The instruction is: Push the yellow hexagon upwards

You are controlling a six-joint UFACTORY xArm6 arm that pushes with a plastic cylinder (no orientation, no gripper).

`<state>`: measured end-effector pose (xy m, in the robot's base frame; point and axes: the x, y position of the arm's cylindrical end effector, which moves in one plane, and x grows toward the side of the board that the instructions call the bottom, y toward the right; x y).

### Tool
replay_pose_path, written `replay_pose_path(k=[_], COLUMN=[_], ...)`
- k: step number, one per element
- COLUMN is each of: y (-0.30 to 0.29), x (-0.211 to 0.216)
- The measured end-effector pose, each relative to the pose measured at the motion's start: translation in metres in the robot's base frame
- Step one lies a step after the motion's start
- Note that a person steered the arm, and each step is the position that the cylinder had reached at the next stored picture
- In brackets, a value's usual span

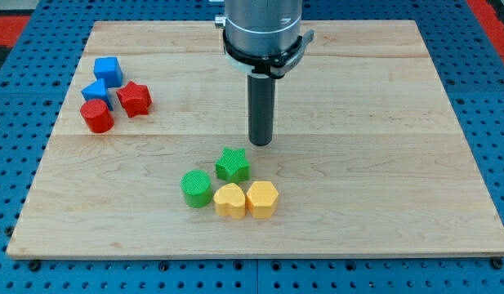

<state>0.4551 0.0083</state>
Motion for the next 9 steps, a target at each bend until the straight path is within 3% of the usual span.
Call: replay_pose_path(k=[7,9], y=[0.012,0.008], x=[0.001,-0.080])
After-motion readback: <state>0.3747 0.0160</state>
